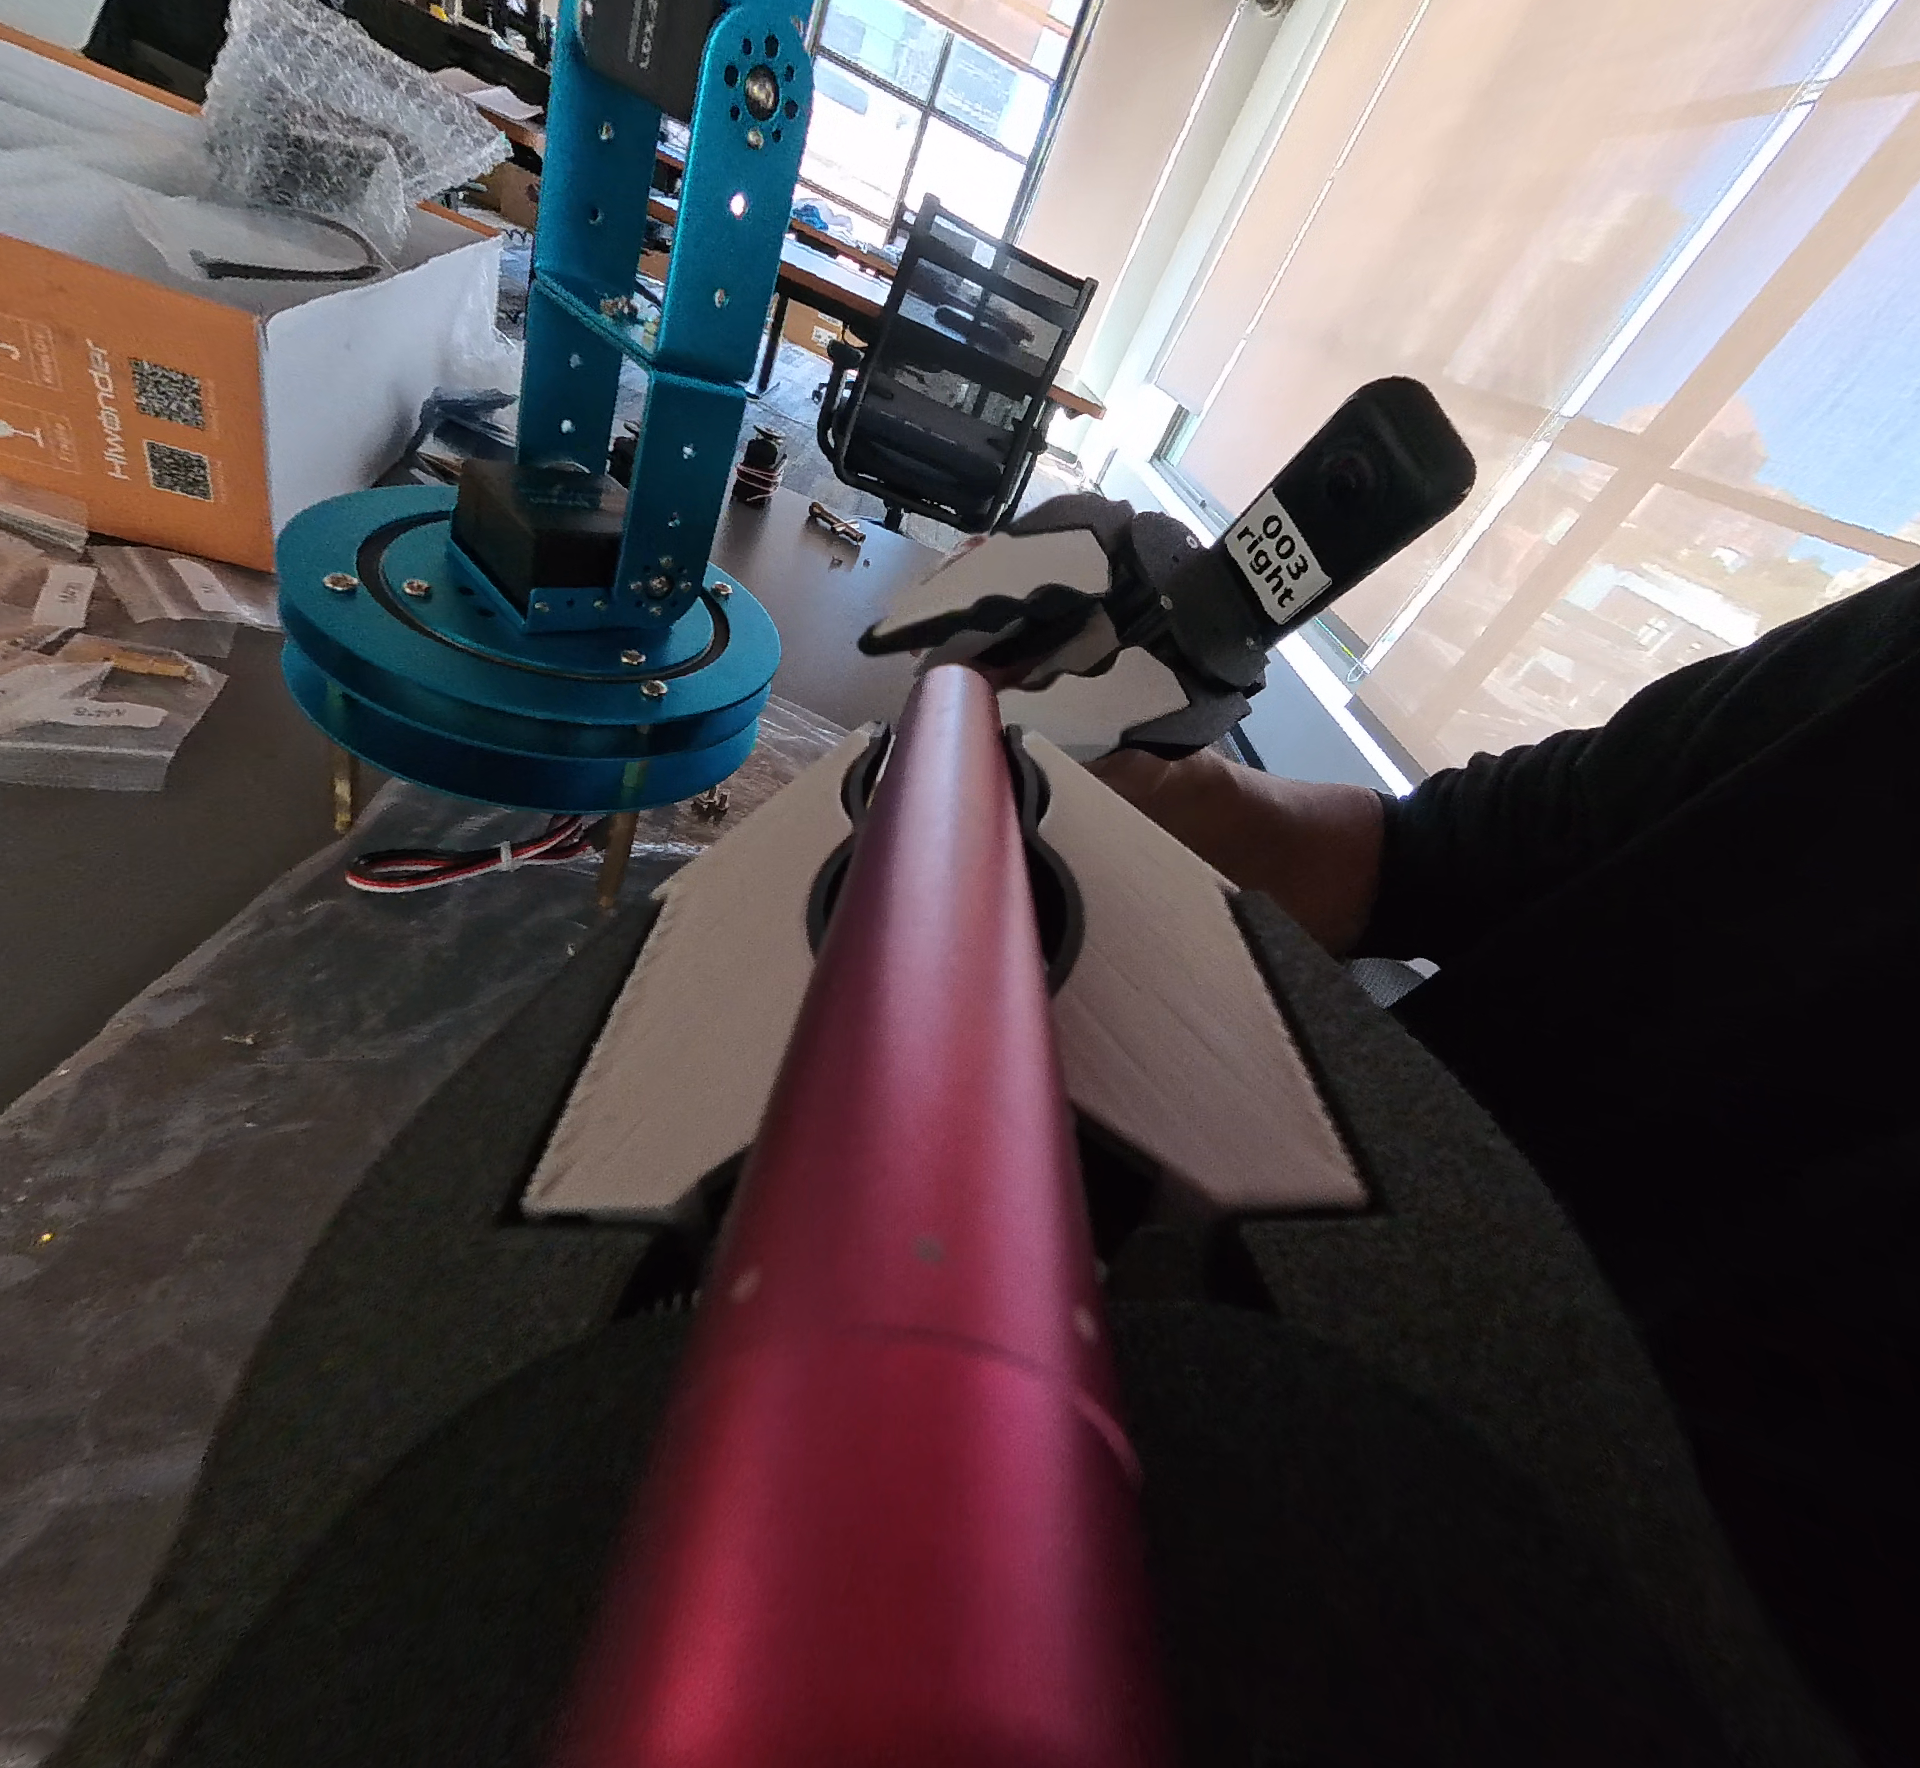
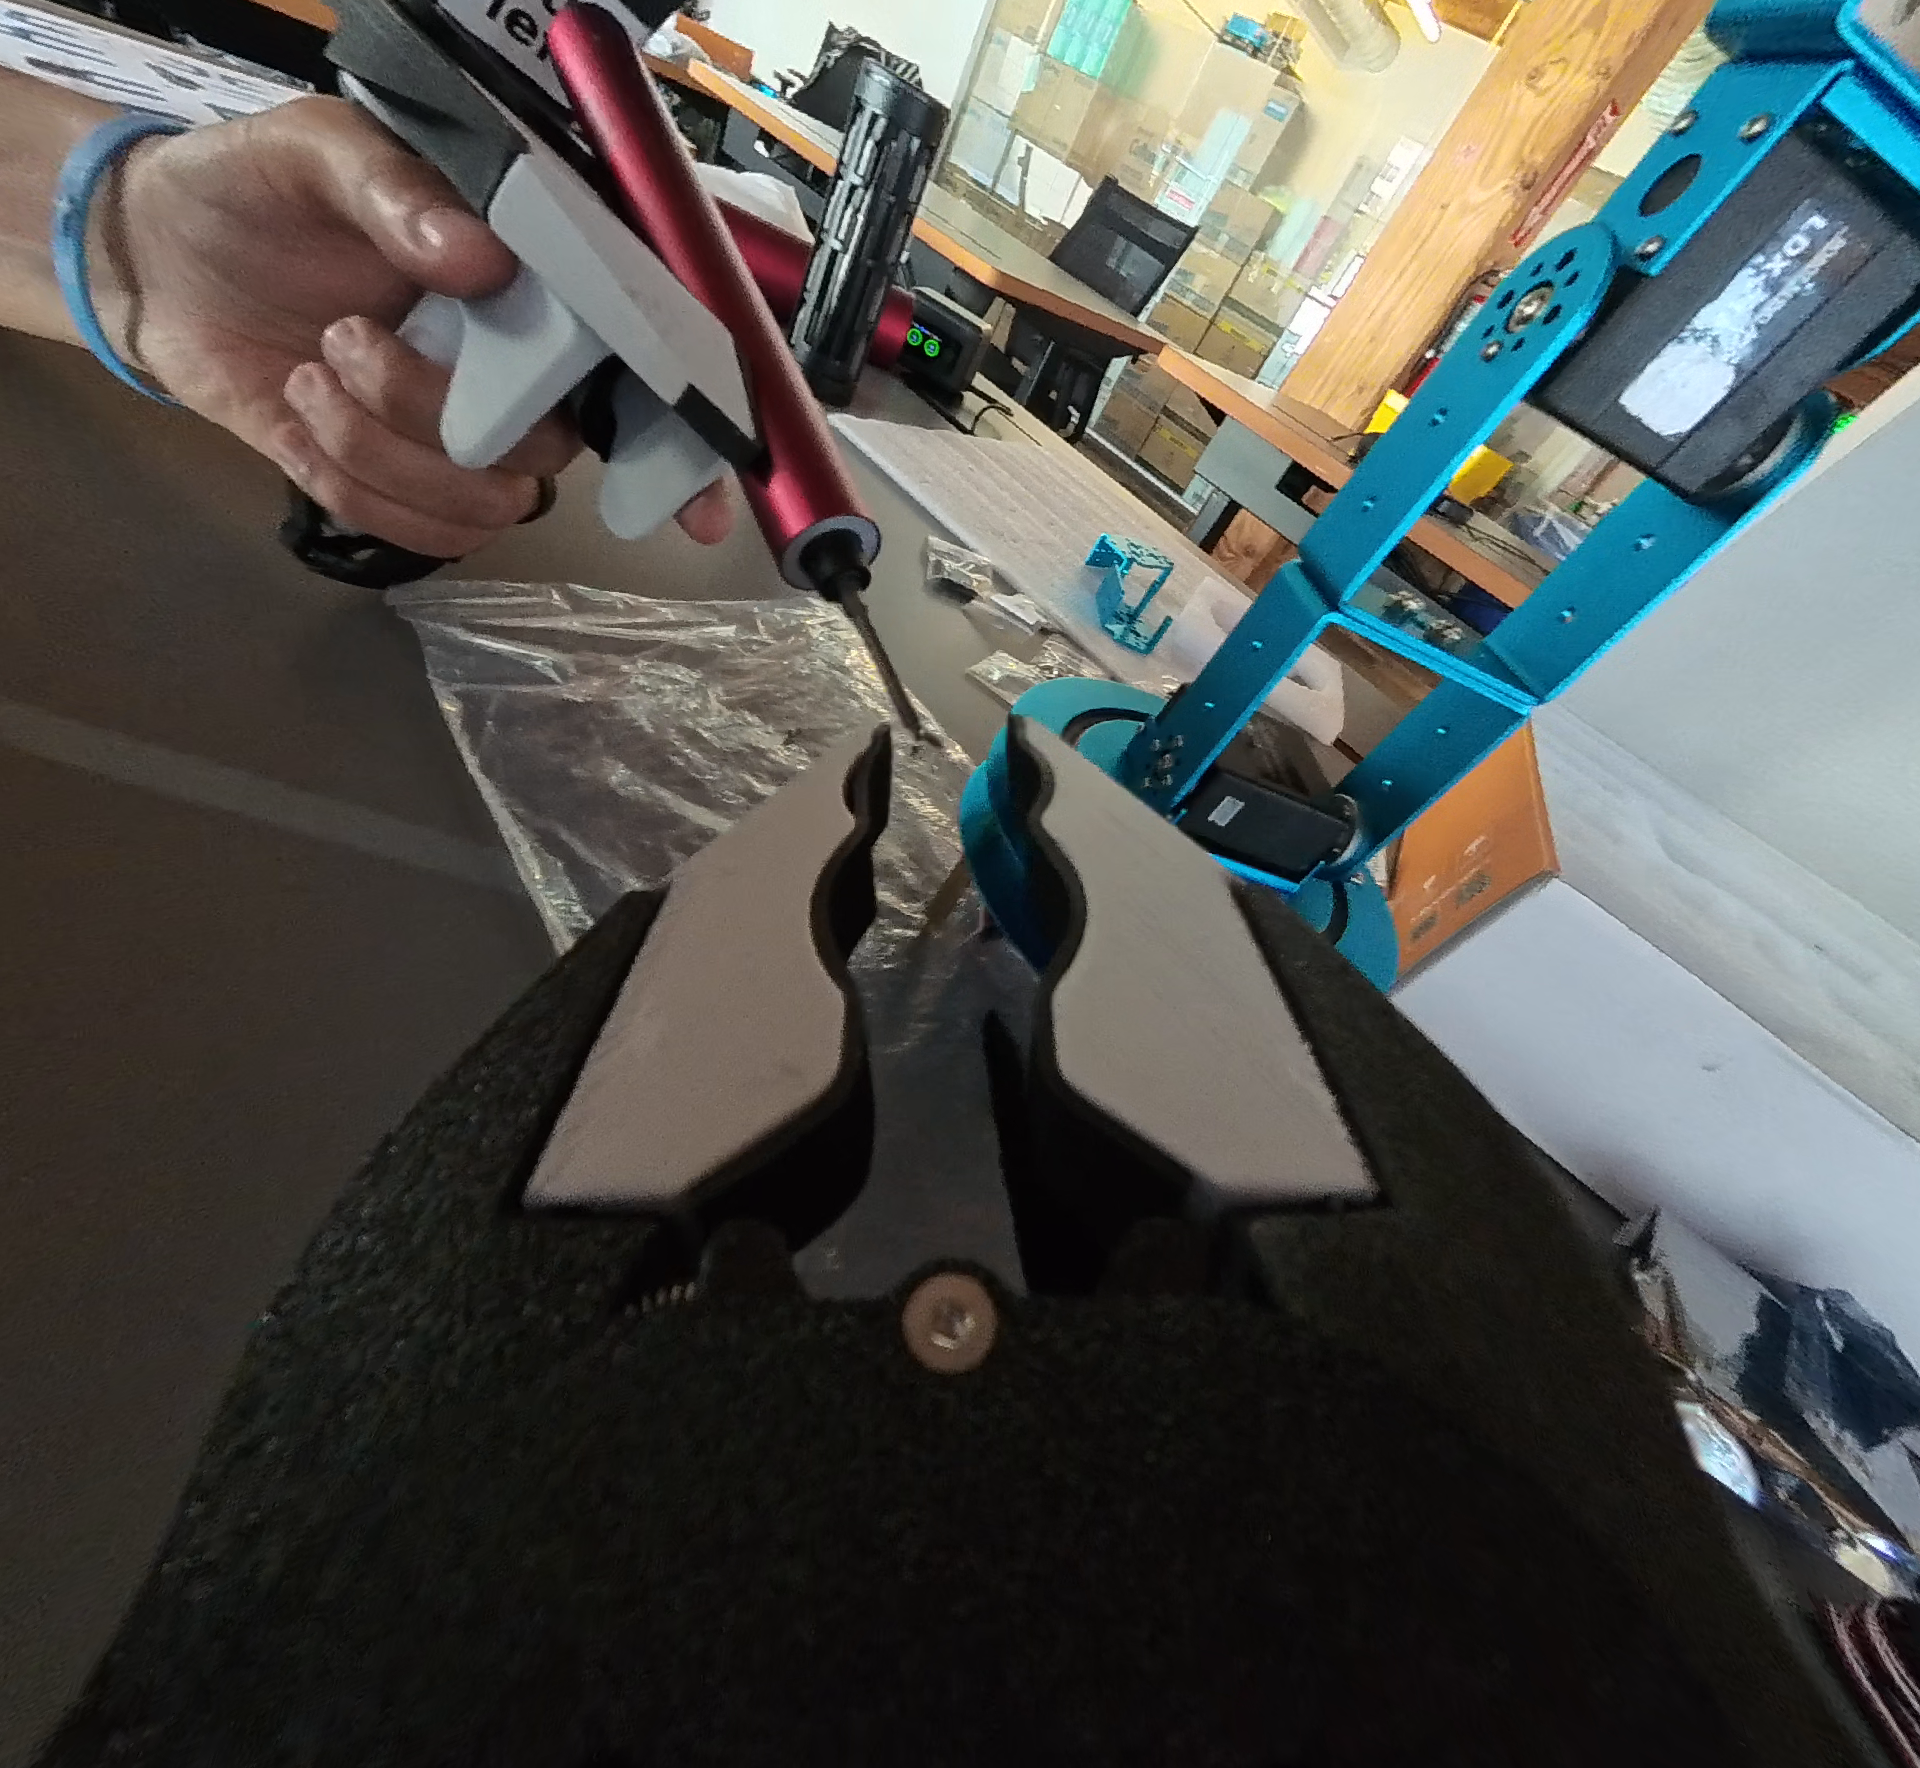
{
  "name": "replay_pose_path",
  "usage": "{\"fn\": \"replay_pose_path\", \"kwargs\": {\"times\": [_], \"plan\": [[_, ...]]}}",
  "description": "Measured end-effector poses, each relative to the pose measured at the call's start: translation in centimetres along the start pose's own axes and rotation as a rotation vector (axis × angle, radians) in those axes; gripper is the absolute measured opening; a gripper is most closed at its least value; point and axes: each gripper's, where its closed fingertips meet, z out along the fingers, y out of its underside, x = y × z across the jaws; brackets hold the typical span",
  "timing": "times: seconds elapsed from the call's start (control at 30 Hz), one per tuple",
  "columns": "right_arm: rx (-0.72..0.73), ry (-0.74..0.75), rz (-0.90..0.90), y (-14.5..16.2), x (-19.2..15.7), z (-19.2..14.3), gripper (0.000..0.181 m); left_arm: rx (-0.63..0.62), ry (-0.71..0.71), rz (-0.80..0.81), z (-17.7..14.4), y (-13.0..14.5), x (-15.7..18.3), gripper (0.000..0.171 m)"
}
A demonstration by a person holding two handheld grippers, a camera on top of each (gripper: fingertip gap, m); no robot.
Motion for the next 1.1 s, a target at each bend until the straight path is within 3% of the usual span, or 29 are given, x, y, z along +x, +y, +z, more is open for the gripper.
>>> {"fn": "replay_pose_path", "kwargs": {"times": [0.23,0.43,0.53,0.73,1.1], "plan": [[0.032,-0.17,0.11,-0.3,-1.6,-0.4,0.027,0.01,0.054,0.028,-0.2,-0.3,0.9,0.021],[0.146,-0.682,0.593,-3.0,-4.0,-3.3,0.038,0.057,0.209,0.047,-0.8,-1.1,3.8,0.023],[0.244,-0.814,0.729,-4.9,-3.5,-5.1,0.039,0.071,0.255,0.066,-0.9,-1.3,4.9,0.023],[0.301,-0.903,0.759,-5.9,-3.8,-6.5,0.037,0.066,0.269,0.076,-0.9,-1.2,5.3,0.023],[0.309,-0.901,0.765,-6.0,-3.7,-6.5,0.033,0.052,0.257,0.069,-0.7,-0.9,5.0,0.023]]}}
